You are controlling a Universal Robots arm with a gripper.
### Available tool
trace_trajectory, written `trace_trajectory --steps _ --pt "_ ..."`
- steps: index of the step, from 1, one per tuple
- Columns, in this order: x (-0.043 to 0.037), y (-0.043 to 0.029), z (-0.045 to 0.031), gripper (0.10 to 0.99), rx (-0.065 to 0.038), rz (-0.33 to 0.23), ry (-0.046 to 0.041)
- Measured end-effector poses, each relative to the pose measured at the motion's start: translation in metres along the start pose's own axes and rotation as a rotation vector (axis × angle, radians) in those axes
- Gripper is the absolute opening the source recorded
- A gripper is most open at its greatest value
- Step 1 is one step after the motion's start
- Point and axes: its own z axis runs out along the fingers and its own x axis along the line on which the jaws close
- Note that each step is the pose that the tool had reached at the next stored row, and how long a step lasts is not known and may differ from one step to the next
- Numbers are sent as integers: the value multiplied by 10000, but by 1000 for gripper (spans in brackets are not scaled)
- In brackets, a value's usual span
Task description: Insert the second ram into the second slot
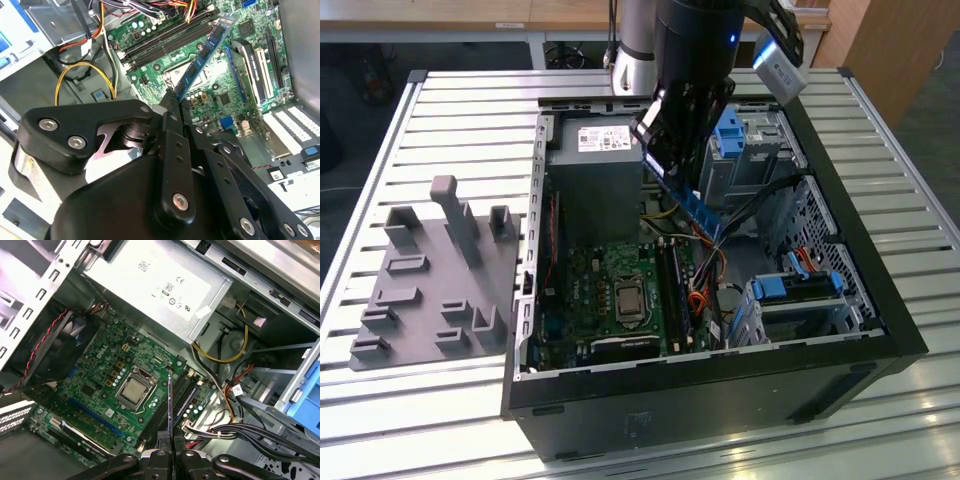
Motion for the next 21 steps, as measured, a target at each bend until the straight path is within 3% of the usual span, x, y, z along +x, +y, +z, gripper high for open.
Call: trace_trajectory --steps 21 --pt "0 0 8 137 20 1348 -20"
